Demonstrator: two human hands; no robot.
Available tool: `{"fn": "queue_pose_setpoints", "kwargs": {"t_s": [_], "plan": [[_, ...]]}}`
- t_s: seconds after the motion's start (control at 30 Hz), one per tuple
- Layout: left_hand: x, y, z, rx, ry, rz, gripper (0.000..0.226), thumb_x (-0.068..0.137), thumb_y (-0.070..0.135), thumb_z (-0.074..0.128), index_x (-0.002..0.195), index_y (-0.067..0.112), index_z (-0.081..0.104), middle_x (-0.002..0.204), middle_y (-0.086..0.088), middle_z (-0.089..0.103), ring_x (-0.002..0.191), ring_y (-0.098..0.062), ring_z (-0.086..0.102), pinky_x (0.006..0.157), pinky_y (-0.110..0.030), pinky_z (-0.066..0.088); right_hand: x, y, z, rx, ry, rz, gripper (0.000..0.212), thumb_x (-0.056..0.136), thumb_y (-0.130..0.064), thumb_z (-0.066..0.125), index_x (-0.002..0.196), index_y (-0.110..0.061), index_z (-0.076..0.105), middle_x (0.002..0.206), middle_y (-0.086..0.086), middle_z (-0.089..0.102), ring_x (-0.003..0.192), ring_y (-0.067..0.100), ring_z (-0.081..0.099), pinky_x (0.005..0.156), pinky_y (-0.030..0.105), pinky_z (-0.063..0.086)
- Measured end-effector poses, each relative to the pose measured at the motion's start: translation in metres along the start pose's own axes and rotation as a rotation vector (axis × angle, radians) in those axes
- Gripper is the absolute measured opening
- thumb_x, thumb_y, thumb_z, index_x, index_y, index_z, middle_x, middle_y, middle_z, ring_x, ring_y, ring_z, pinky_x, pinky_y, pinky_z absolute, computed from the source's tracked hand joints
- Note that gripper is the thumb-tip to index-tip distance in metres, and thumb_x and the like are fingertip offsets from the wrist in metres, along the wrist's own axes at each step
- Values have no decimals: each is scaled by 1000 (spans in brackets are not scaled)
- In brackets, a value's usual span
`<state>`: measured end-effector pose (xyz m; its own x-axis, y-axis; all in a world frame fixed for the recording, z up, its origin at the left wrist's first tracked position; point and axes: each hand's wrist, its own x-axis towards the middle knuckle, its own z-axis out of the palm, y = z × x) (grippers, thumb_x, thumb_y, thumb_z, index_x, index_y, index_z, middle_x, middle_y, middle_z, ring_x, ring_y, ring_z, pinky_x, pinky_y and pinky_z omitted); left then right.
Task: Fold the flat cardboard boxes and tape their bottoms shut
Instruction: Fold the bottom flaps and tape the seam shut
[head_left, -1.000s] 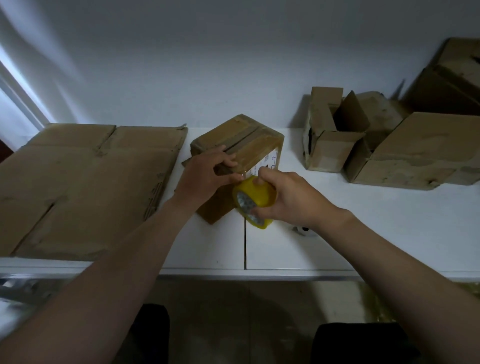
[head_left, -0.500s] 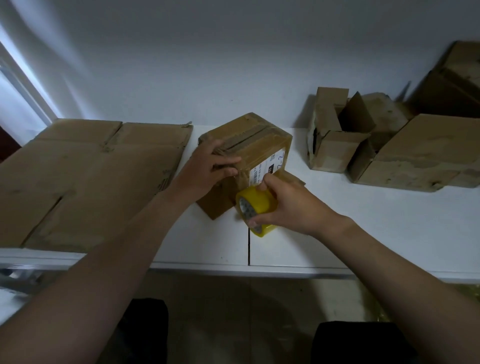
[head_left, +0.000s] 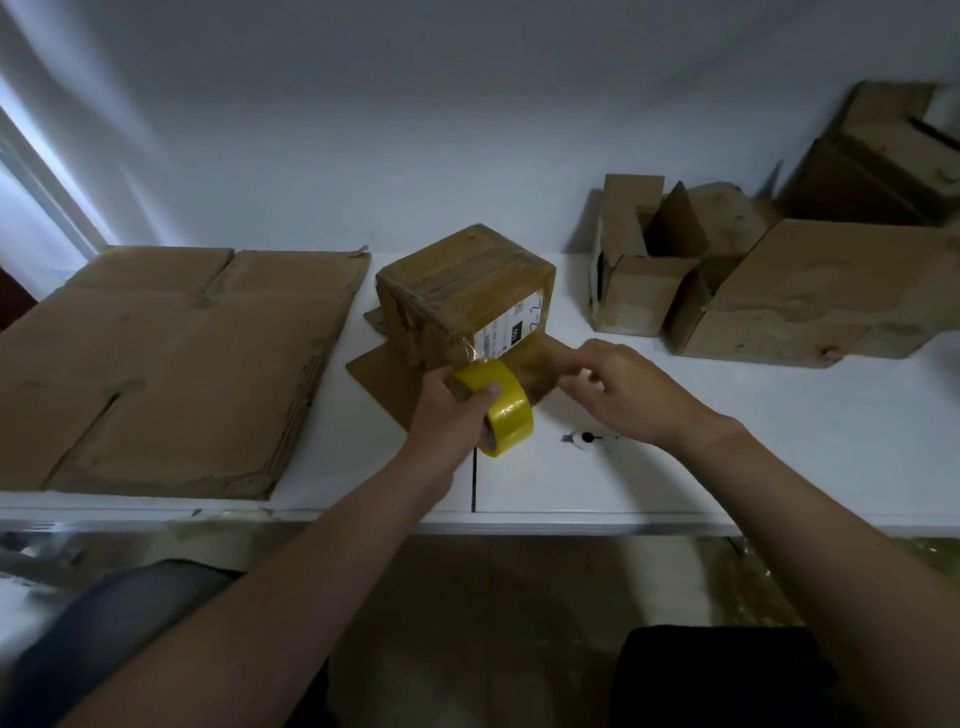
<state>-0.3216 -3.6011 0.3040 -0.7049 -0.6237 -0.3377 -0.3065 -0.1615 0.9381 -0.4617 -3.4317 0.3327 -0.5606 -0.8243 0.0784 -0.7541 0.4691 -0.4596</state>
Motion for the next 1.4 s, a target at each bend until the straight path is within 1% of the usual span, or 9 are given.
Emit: {"fn": "queue_pose_setpoints", "kwargs": {"t_s": [0.1, 0.2, 0.43, 0.53, 0.67, 0.83, 1.0, 1.1, 1.4], "plan": [[4, 6, 11, -86, 52, -17, 64, 90, 25, 75, 143, 21, 40, 137, -6, 52, 120, -32, 58, 101, -55, 51, -16, 23, 0, -156, -188, 245, 40, 90, -52, 67, 115, -21, 71, 116, -1, 61, 109, 23, 60, 88, 37, 48], [6, 9, 17, -95, 106, -24, 66, 88, 25, 77, 144, 18, 42, 131, -6, 55, 117, -32, 60, 100, -55, 52, -26, 33, 10, -183, -234, 272, 38, 85, -61, 67, 83, -24, 72, 95, -3, 56, 86, 20, 58, 71, 35, 45], [0, 10, 15, -158, 65, -36, 67, 91, 25, 73, 148, 21, 39, 140, -9, 53, 119, -35, 61, 95, -56, 55, -18, 41, 15, -71, -118, 324, 26, 89, -47, 71, 95, -24, 59, 96, -2, 67, 82, 17, 62, 78, 38, 54], [-1, 5, 13, -174, 29, -26, 68, 91, 23, 73, 149, 20, 38, 139, -8, 53, 117, -34, 62, 90, -51, 59, -8, 28, 5, 185, 61, 258, 19, 93, -40, 69, 91, -31, 52, 85, -6, 73, 69, 14, 68, 67, 34, 55], [-4, 1, 6, -120, 14, -13, 69, 87, 29, 77, 146, 21, 42, 135, -10, 57, 110, -32, 66, 90, -51, 59, 12, -13, -10, 295, 180, 28, 21, 88, -39, 74, 94, -34, 55, 89, -9, 68, 72, 15, 64, 65, 36, 52], [-9, -2, -6, -117, -47, -8, 66, 87, 31, 78, 143, 21, 44, 129, -12, 59, 104, -32, 70, 83, -48, 62, 35, -48, -16, 77, 205, -197, 16, 89, -36, 74, 97, -37, 61, 84, -19, 63, 74, 6, 58, 67, 39, 52], [-15, -1, -18, -165, -103, -34, 57, 92, 25, 72, 141, 17, 45, 124, -15, 62, 96, -28, 73, 66, -33, 62, 48, -55, -10, -41, 176, -330, 15, 86, -46, 64, 98, -37, 67, 92, -25, 61, 77, -2, 51, 69, 39, 53], [-20, 1, -21, -183, -126, -38, 57, 93, 23, 72, 142, 15, 44, 124, -15, 62, 96, -27, 73, 62, -28, 60, 49, -57, -4, -94, 193, -362, 27, 84, -54, 55, 102, -38, 67, 96, -21, 65, 78, 2, 53, 66, 40, 54], [-24, 5, -18, -228, -139, -74, 58, 95, 25, 69, 146, 11, 45, 122, -20, 65, 89, -27, 76, 66, -31, 61, 50, -66, 9, -226, 210, -399, 9, 88, -35, 72, 97, -37, 71, 97, -14, 68, 89, 18, 65, 63, 40, 54]]}}
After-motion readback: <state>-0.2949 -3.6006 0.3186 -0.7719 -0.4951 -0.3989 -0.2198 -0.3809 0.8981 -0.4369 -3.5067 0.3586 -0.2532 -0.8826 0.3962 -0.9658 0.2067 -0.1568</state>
